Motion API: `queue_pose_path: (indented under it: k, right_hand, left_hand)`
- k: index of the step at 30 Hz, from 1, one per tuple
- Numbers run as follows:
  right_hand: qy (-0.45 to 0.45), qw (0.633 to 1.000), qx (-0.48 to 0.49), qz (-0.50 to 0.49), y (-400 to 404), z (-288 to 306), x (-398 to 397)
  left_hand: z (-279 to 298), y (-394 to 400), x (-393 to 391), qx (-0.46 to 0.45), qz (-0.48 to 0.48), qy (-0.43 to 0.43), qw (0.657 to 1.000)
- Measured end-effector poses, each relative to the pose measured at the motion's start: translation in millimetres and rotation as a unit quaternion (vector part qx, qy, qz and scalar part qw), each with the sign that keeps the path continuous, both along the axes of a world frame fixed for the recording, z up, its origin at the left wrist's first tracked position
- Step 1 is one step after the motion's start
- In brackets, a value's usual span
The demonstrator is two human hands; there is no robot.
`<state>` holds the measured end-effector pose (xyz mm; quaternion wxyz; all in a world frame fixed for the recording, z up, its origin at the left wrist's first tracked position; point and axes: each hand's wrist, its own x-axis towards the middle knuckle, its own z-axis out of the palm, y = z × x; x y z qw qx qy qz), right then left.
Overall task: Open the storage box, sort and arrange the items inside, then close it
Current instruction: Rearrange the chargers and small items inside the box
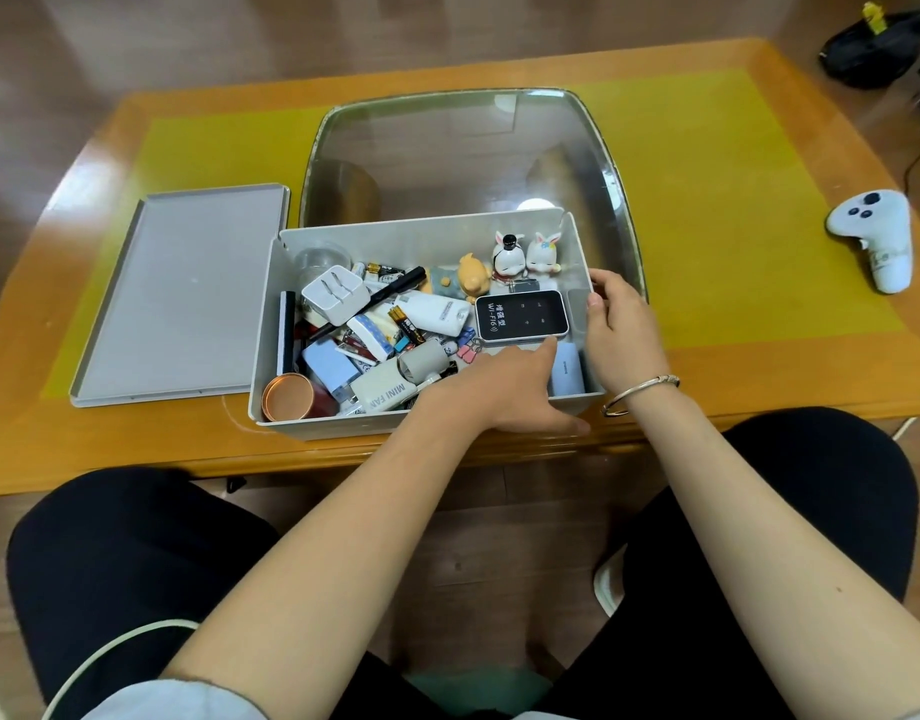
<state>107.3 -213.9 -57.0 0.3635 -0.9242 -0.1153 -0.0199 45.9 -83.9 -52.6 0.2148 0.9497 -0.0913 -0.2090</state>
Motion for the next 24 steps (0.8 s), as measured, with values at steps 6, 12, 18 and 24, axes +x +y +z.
queue_pose_path:
  k: [6, 12, 18, 24]
  right_hand:
    - [0.005, 1.0, 0.001, 0.002, 0, 0, 0]
    - [-0.001, 1.0, -0.011, 0.001, 0, 1, -1]
    - [-0.025, 0.999, -0.04, -0.002, 2, 7, -4]
    - [-0.116, 0.99, -0.078, -0.01, 15, 20, -9]
  left_hand:
    - [4, -7, -13, 0.072, -0.032, -0.058, 0.995]
    - [5, -10, -19, 0.105, -0.054, -0.088, 0.989]
    - [9, -2, -23, 0.109, -0.053, -0.077, 0.99]
    - [26, 32, -43, 0.078, 0.039, -0.151, 0.985]
